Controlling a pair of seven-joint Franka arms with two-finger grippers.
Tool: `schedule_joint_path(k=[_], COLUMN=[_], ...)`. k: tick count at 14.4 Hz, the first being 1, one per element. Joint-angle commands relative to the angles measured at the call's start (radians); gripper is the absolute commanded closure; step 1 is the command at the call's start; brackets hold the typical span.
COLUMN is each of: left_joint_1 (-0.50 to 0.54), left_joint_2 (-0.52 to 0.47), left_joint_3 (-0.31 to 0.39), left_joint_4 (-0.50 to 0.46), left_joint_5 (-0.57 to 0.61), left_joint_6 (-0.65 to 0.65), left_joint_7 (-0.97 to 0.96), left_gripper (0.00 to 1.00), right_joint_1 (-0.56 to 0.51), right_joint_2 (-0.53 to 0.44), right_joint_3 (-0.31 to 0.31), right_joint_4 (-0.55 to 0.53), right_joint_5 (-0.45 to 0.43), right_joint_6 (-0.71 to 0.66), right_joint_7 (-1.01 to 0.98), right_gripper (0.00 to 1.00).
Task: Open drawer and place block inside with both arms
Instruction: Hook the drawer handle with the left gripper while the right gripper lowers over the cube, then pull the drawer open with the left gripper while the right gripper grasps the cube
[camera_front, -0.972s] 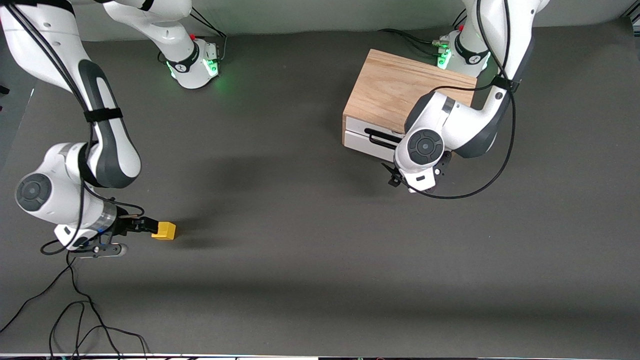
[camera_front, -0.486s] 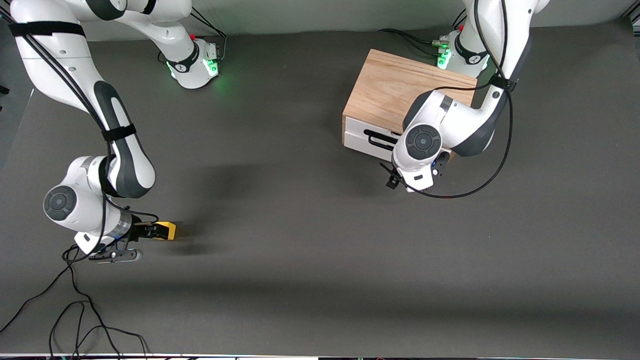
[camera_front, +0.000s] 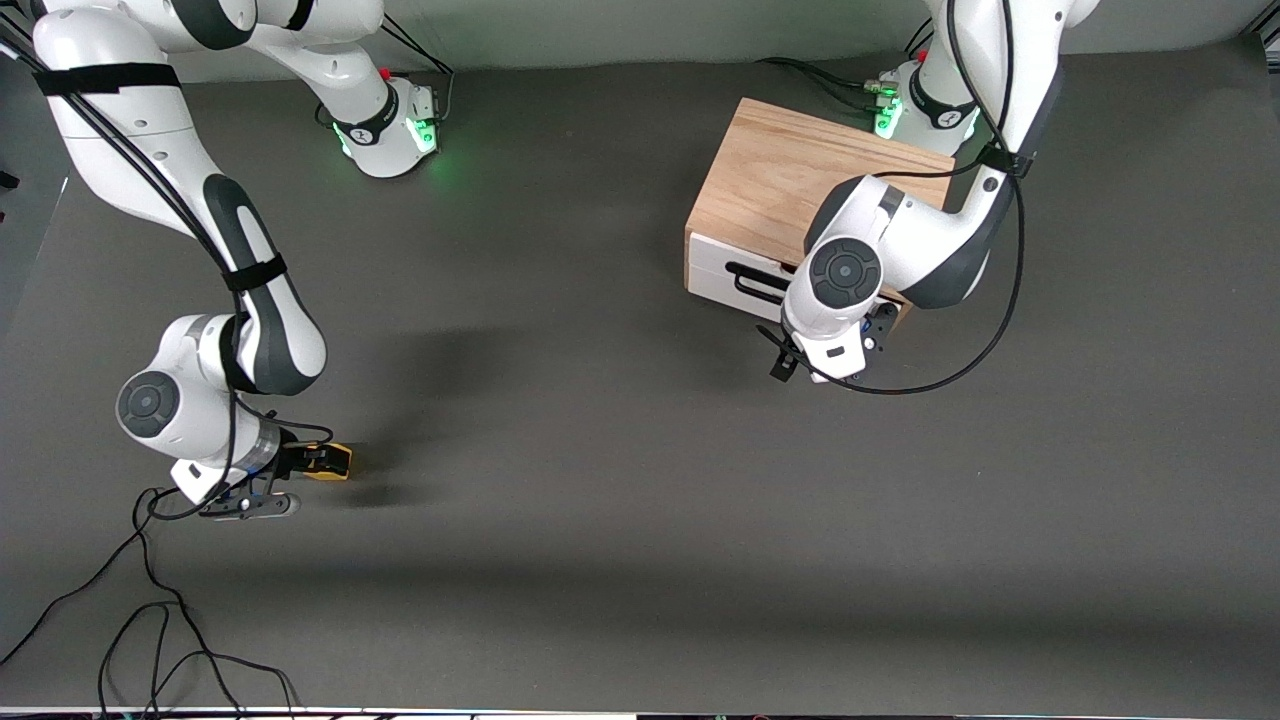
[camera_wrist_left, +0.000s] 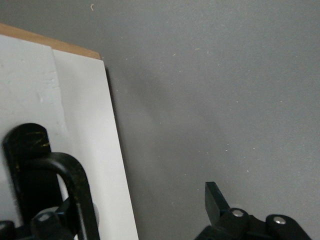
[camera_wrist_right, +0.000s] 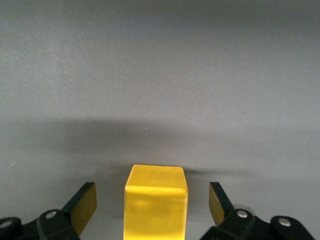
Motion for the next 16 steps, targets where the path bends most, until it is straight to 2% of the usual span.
schedule_joint_path(k=[1,5,8,16], left_joint_1=[-0.015,-0.015,-0.016,-0.015], left_joint_2=[0.001,0.033,0.079,0.2], left_joint_3=[0.016,0.016,0.016,0.02], left_joint_4=[-0.01,0.039,0.112,0.326], left_joint_5=[0.055,0.07,0.07,0.09], left_joint_6=[0.157,0.174,0.171,0.099], left_joint_7=[0.012,0.016,0.014,0.011], left_gripper=[0.0,0.0,0.0,0.0], right_joint_1=[0.005,0.004,0.005,0.004], right_joint_2=[-0.013,-0.005,-0.001,0.001], right_joint_3=[-0.003,-0.003,-0.003,-0.003], right_joint_4=[-0.025,-0.033,-0.068,-0.068], right_joint_5=[-0.005,-0.005,-0.005,-0.005], right_joint_6=[0.03,0.036,0.088,0.09], right_joint_7=[-0.02,-0.02,-0.02,-0.02], right_gripper=[0.0,0.0,0.0,0.0])
